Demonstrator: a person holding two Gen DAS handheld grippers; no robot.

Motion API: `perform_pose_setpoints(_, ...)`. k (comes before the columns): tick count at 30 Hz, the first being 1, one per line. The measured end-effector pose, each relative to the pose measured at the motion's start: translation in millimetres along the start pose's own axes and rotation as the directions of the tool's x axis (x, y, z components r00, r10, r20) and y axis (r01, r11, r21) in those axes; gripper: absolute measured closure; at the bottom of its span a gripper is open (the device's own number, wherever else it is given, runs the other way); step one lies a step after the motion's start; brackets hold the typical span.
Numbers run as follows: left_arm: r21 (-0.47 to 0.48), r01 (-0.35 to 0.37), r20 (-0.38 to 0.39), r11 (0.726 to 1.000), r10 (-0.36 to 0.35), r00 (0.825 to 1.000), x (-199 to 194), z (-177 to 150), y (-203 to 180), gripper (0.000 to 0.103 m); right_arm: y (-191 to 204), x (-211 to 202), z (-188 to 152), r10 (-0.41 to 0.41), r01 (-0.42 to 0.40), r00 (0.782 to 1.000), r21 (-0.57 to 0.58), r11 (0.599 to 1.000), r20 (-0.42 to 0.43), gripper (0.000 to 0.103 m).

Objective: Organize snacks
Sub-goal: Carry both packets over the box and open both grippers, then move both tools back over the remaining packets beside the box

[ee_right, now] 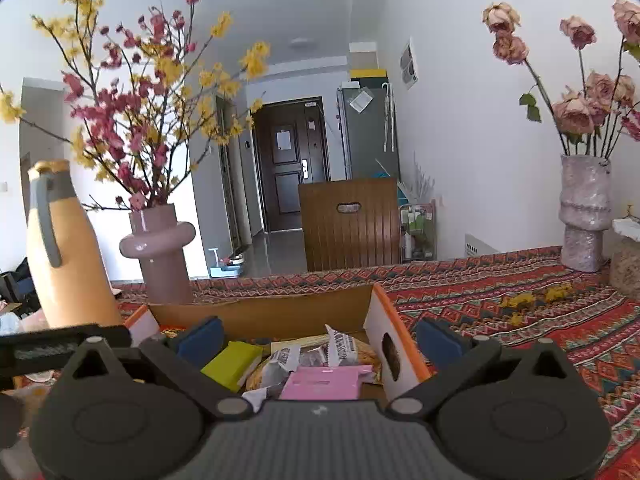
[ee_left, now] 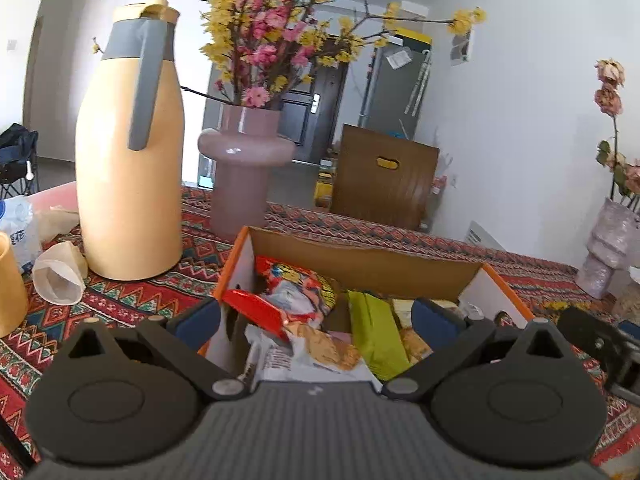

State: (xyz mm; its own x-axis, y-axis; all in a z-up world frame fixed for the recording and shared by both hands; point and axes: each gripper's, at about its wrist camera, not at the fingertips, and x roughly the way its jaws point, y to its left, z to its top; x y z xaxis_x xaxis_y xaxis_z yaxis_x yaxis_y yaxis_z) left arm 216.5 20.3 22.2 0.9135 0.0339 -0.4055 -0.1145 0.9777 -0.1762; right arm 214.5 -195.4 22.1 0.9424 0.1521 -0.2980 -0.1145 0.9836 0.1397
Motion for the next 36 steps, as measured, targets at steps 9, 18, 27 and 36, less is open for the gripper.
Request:
perform_pose_setpoints(9,0.057,0.066,-0.005,0.996,-0.066,0.998,-40.6,3.1,-12.3,0.000,-18.4,-33.6,-14.6,-0.047,0.045,0.997,-0.038,0.998,-0.064,0.000)
perform_pose_setpoints(18,0.119,0.048,-0.015,0.992,-0.046,0.999,-77.6,-16.0,2.3,0.000,-31.9,-51.7,-53.0,-0.042,0.041,0.984,-0.012,0.999,-0.173,0.000)
perform_pose_setpoints(27,0.105,-0.023,-0.098,0.994,0.033,0.995,-56.6,-55.5,34.1,0.000,-43.6,-44.6,-81.5,-0.042,0.050,0.966,0.025,0.998,-0.255,0.000)
perform_pose_setpoints(36,0.074,0.003,-0.157,0.997,0.009,0.987,-39.0,-64.6,42.2,0.000,-38.8,-31.6,-90.2,-0.041,0.047,0.953,0.012,0.999,-0.301,0.000)
